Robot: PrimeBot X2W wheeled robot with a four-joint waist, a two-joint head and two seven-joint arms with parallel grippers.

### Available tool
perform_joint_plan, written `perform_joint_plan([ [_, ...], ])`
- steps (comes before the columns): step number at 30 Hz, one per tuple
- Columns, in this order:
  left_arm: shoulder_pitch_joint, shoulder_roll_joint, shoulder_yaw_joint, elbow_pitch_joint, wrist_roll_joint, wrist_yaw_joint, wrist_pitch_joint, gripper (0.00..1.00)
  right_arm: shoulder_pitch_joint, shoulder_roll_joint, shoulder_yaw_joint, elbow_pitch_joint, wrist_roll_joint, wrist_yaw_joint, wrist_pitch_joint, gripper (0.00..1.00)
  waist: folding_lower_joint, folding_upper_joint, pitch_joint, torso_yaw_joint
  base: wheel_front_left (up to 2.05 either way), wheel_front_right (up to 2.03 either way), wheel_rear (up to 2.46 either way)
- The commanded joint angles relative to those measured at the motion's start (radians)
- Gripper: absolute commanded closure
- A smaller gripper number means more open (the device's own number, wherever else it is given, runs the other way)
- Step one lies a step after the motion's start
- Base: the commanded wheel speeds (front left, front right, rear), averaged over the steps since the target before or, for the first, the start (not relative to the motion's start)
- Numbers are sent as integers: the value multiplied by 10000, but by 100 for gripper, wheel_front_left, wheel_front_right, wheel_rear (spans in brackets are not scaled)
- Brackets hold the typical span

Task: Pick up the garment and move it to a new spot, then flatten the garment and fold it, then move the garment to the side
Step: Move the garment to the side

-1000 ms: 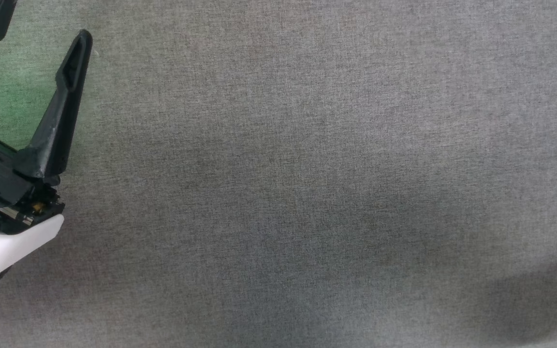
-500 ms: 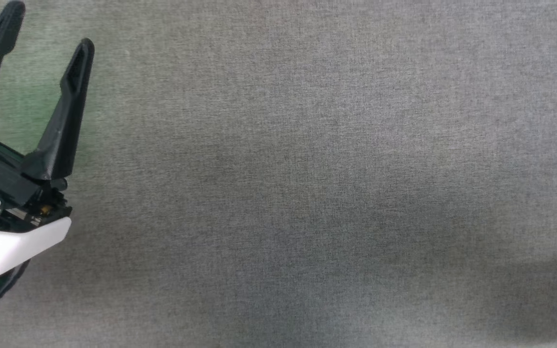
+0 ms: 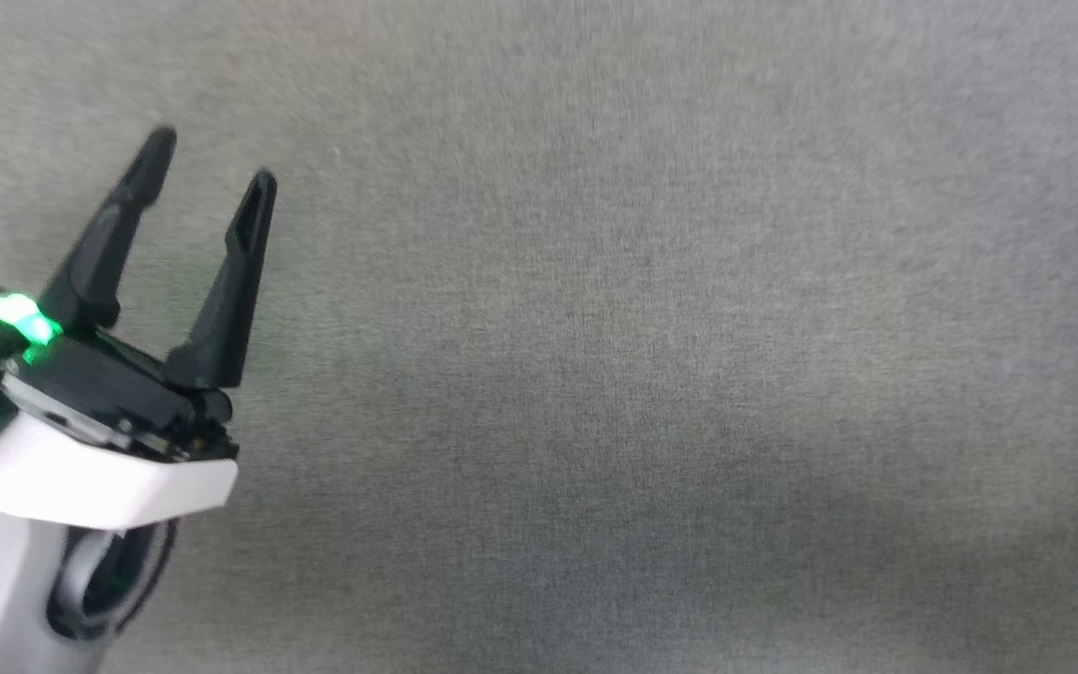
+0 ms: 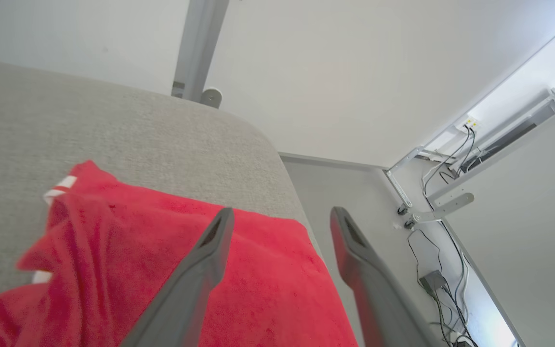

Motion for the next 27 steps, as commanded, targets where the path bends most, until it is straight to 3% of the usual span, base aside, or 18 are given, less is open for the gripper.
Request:
perform_joint_plan([
  [1,279,-137,40,185,-39,29,-15,0,184,-60,364,118,203,-27,-132,0,0,0,-824,216,0,0,0],
  [6,1280,-747,110,1099,60,29,-15,0,724,91,1936,638,886,-25,-441,0,0,0,-2071,436,0,0,0],
  [16,2486,-1591,312,2296,443,29,-15,0,1868,330,4091,1254,2025,-25,-1149,0,0,0,-3630,939,0,0,0],
  [27,3843,-2199,928,3229,822,29,-14,0,3662,1130,5157,1726,3425,-25,-2937,0,0,0,-5144,1394,0,0,0],
])
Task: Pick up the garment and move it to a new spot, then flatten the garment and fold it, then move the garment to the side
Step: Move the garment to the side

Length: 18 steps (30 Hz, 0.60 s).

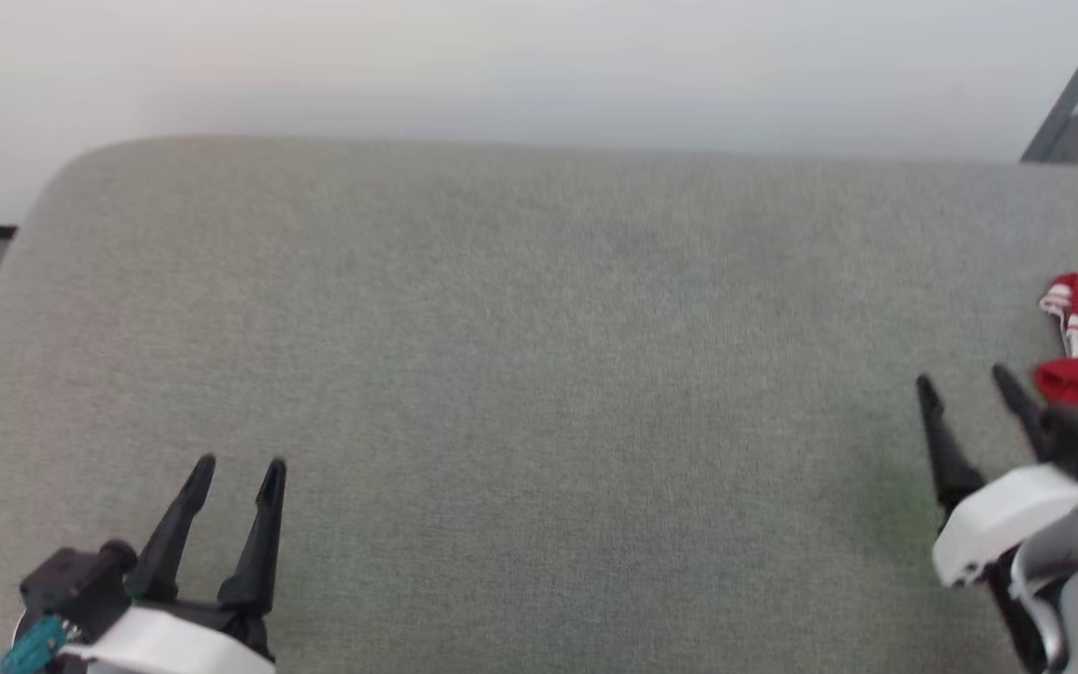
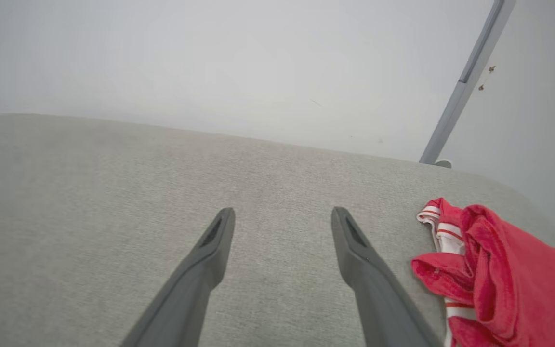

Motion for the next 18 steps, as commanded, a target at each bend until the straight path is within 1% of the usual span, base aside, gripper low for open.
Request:
perform_joint_plan([
  [1,281,-103,151,62,131,29,-14,0,324,84,168,18,201,-23,-274,0,0,-1,-467,167,0,0,0],
  [9,1149,-421,713,-85,537,29,-14,0,1474,349,505,-268,1049,-23,-1021,0,0,-1,-1093,265,0,0,0],
  [18,1895,-603,1432,-468,756,29,-14,0,2293,565,291,-1167,1266,-22,-1227,0,0,-1,-1364,321,0,0,0],
])
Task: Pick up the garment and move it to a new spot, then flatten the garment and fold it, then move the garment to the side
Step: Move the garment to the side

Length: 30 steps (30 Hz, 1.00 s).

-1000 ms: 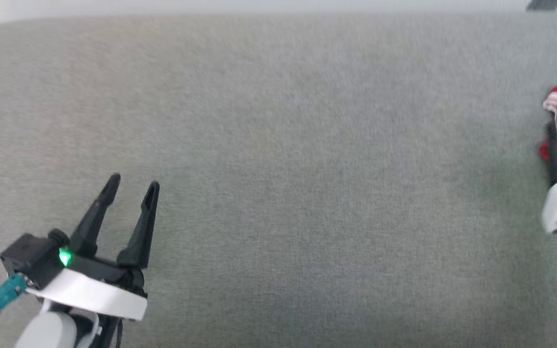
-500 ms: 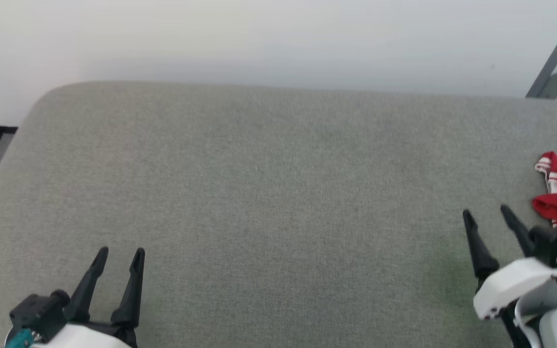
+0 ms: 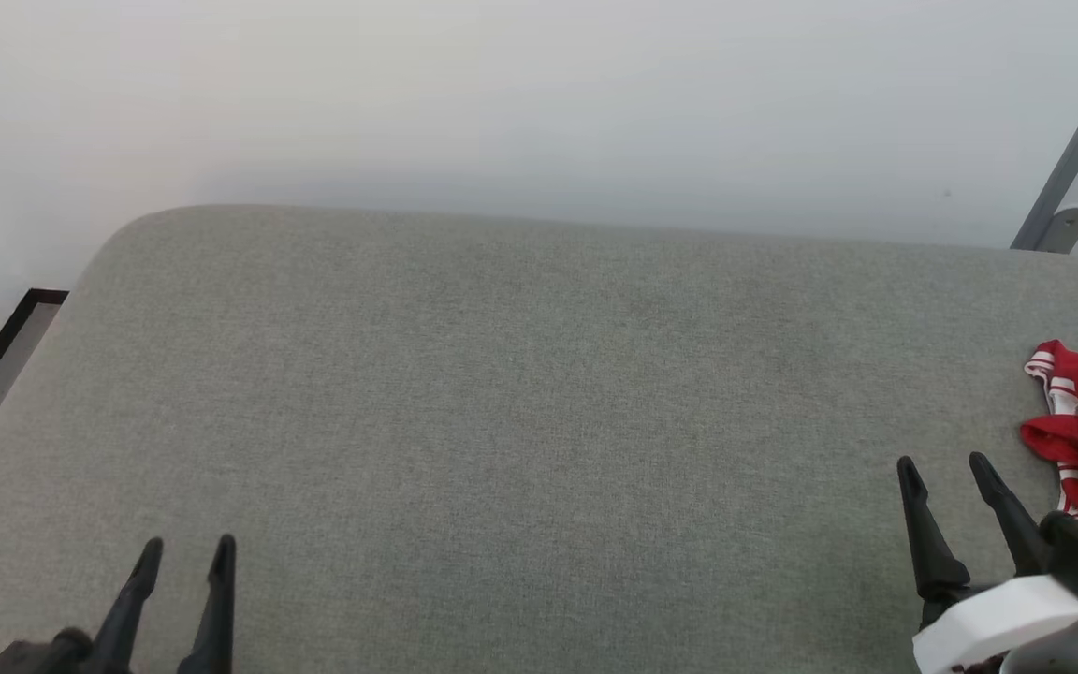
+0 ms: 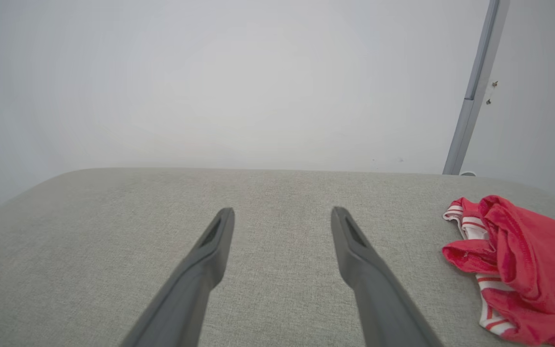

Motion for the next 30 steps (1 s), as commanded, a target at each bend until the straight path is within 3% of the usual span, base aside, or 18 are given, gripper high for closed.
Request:
perform_joint_plan([
  [1,242,-48,174,-132,102,29,-14,0,232,71,-48,-231,18,-20,-41,0,0,-1,-51,-33,0,0,0],
  [17,1047,-273,710,-839,386,29,-14,0,1568,516,-916,-1698,27,-17,190,0,0,-1,-167,-126,0,0,0],
  [30,916,-283,759,-963,370,29,-14,0,1474,586,-916,-1694,170,-17,145,0,0,-1,-66,-113,0,0,0],
])
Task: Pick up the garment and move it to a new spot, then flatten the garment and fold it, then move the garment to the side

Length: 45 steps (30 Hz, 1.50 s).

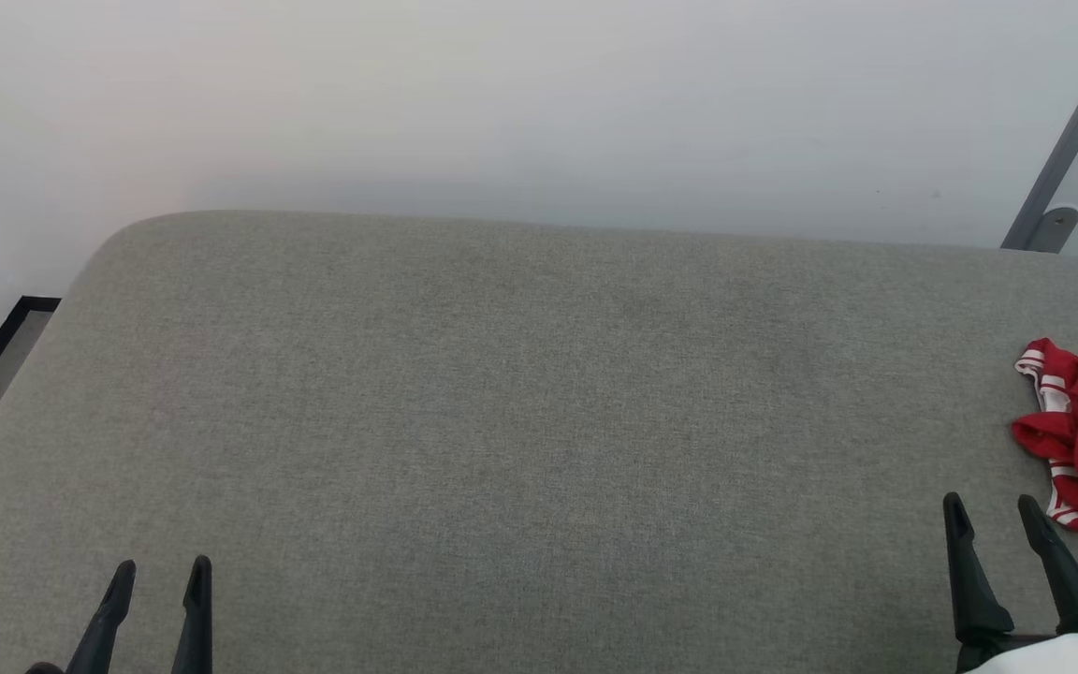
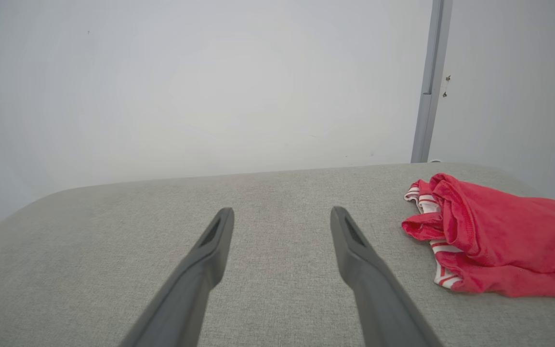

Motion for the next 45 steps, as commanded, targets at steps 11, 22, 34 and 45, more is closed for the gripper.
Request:
perform_joint_plan([
  [11,-117,-56,55,-125,41,29,-16,0,-127,80,91,142,93,-13,-161,0,0,-1,131,86,0,0,0],
  [22,-327,-385,-43,391,-1086,13,297,100,-206,183,123,643,1264,-1,152,100,0,-1,157,21,0,0,0],
  [34,-934,-634,40,813,-2906,7,799,100,-638,273,116,930,3205,-1,497,100,0,-1,189,-98,0,0,0],
  [45,-1417,-843,119,1124,-4339,5,1212,100,-992,345,107,1169,4754,-2,779,100,0,-1,218,-206,0,0,0],
])
